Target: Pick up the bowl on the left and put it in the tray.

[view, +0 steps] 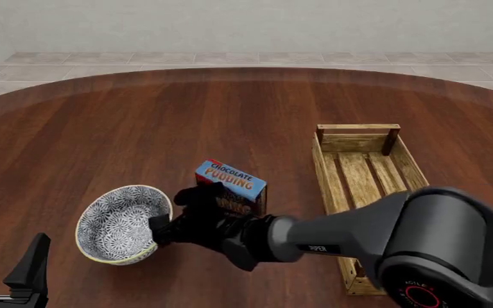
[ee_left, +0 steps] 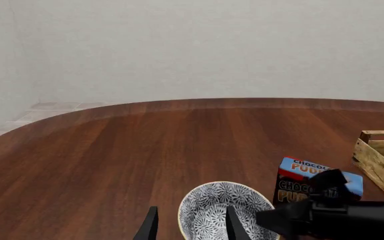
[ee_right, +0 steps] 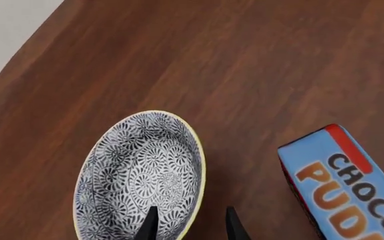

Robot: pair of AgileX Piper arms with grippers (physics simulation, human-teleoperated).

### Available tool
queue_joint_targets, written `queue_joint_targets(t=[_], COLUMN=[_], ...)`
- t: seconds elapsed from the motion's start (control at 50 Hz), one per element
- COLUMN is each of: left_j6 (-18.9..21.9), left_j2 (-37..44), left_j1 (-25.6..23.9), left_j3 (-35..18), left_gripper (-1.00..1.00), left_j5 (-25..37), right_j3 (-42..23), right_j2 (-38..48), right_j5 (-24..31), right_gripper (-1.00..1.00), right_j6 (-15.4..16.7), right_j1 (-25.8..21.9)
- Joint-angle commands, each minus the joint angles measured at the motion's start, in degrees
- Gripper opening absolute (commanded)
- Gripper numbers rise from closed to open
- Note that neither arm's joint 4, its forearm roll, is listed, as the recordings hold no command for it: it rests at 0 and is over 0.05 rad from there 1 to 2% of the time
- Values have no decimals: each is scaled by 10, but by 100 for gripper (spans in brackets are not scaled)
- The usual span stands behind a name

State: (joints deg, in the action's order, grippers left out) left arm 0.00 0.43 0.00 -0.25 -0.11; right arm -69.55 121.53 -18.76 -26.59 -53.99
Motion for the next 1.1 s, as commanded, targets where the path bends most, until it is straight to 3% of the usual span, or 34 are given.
queue_joint_targets(t=[0.02,0.36,0.38,0.7,0.78,0.98,1.1], left_j6=[0,0,0,0,0,0,0], left_j2=[0,0,0,0,0,0,0], left_j1=[0,0,0,0,0,0,0], left_j3=[0,0,0,0,0,0,0], left_gripper=[100,100,100,100,100,100,100], left_j5=[0,0,0,0,0,0,0], right_j3=[-11,-19,-19,-6,10,54,86], right_j2=[48,80,81,64,29,-50,-110], right_j5=[-3,-20,-20,-21,-18,-21,-21], right_gripper=[100,100,-100,-100,-100,-100,-100], right_j6=[-19,-60,-59,-54,-14,33,78], right_j1=[-4,-13,-15,-24,-16,-35,-42])
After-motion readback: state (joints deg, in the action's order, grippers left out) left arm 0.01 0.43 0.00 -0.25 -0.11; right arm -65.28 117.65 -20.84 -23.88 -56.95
